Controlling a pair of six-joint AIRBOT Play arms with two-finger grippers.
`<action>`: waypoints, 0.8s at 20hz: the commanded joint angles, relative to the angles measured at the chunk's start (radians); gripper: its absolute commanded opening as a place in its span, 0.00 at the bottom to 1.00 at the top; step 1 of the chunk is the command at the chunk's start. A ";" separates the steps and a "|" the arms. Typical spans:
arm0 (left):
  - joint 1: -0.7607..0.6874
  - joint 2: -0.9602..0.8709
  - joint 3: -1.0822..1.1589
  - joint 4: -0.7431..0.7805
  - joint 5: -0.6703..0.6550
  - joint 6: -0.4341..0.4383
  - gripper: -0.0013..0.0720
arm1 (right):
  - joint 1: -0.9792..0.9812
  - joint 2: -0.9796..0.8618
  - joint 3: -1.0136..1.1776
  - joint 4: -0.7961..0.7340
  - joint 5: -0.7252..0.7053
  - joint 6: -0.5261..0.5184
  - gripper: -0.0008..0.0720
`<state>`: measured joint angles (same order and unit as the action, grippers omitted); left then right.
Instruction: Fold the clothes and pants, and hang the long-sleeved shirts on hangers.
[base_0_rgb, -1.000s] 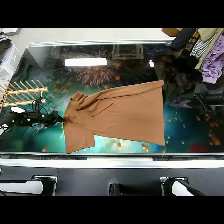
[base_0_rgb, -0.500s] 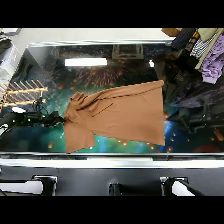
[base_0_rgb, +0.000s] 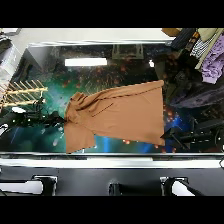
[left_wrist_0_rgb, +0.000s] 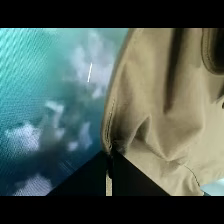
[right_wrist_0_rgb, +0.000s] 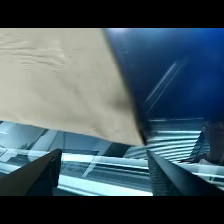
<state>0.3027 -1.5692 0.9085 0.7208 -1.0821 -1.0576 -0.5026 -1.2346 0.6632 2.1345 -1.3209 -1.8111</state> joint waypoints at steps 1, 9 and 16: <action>-0.001 -0.001 0.001 0.000 -0.002 -0.001 0.04 | 0.001 -0.001 -0.053 -0.003 0.063 0.004 0.82; -0.001 -0.001 0.002 0.000 -0.002 -0.014 0.04 | 0.001 0.000 -0.136 0.089 0.196 -0.011 0.30; -0.007 0.078 0.079 -0.052 -0.002 -0.024 0.04 | 0.001 0.079 -0.079 0.335 0.142 -0.135 0.05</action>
<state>0.2996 -1.5330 0.9463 0.6907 -1.0859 -1.0733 -0.5022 -1.2034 0.5503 2.3199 -1.1412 -1.8828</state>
